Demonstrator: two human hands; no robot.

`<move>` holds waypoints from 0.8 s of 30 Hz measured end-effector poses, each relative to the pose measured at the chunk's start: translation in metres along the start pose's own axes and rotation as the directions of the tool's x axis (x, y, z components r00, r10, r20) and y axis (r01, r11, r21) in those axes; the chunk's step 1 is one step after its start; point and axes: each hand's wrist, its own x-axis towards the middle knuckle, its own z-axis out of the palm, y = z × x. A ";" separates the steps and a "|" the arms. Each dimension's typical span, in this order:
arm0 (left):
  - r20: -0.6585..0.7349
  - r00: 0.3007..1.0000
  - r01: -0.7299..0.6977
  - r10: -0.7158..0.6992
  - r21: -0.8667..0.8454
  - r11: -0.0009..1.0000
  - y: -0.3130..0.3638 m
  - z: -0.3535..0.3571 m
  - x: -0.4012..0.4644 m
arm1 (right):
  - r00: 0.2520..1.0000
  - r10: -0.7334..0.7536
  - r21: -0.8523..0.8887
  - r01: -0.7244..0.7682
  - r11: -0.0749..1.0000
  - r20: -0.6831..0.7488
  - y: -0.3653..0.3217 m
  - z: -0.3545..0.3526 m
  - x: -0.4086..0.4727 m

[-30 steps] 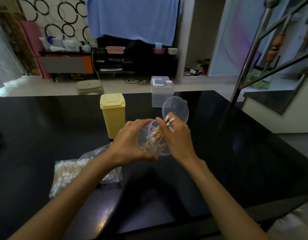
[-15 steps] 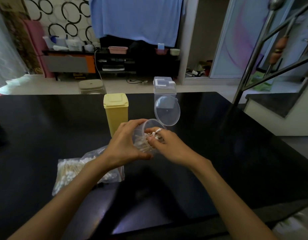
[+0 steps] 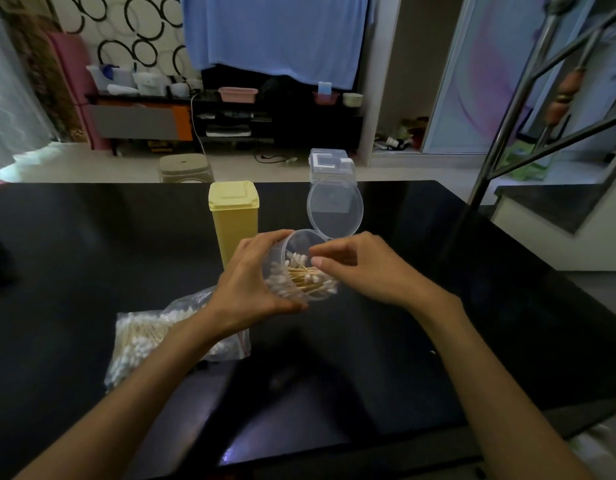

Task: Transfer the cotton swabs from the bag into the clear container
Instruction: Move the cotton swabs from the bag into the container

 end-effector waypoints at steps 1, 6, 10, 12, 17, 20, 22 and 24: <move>-0.004 1.000 -0.007 0.007 0.005 1.000 0.000 0.001 0.000 | 1.000 -0.011 -0.057 0.009 0.998 -0.022 -0.002 -0.001 -0.001; -0.044 0.996 -0.074 0.075 0.022 0.997 0.000 0.007 -0.004 | 0.999 -0.021 -0.328 0.032 0.944 0.036 -0.008 0.007 -0.004; -0.123 0.986 -0.102 0.113 0.088 0.991 0.000 0.012 -0.003 | 0.997 -0.037 -0.523 0.065 0.850 0.065 -0.012 0.021 -0.002; -0.146 0.981 -0.108 0.124 0.115 0.987 0.001 0.014 -0.003 | 0.997 -0.040 -0.507 0.067 0.860 0.065 -0.014 0.025 -0.002; -0.194 0.973 -0.098 0.125 0.147 0.984 0.001 0.018 -0.002 | 0.999 -0.033 -0.299 0.041 0.953 0.033 -0.017 0.028 0.002; -0.187 0.975 -0.099 0.123 0.132 0.986 0.000 0.021 -0.004 | 0.999 0.015 -0.229 -0.007 0.973 0.034 -0.018 0.032 0.006; -0.200 0.973 -0.095 0.113 0.097 0.991 -0.002 0.022 -0.007 | 0.993 0.052 -0.202 -0.030 0.979 0.106 -0.018 0.029 0.007; -0.206 0.973 -0.097 0.109 0.069 0.993 -0.003 0.021 -0.009 | 0.972 0.092 -0.174 -0.055 0.983 0.217 -0.018 0.020 0.007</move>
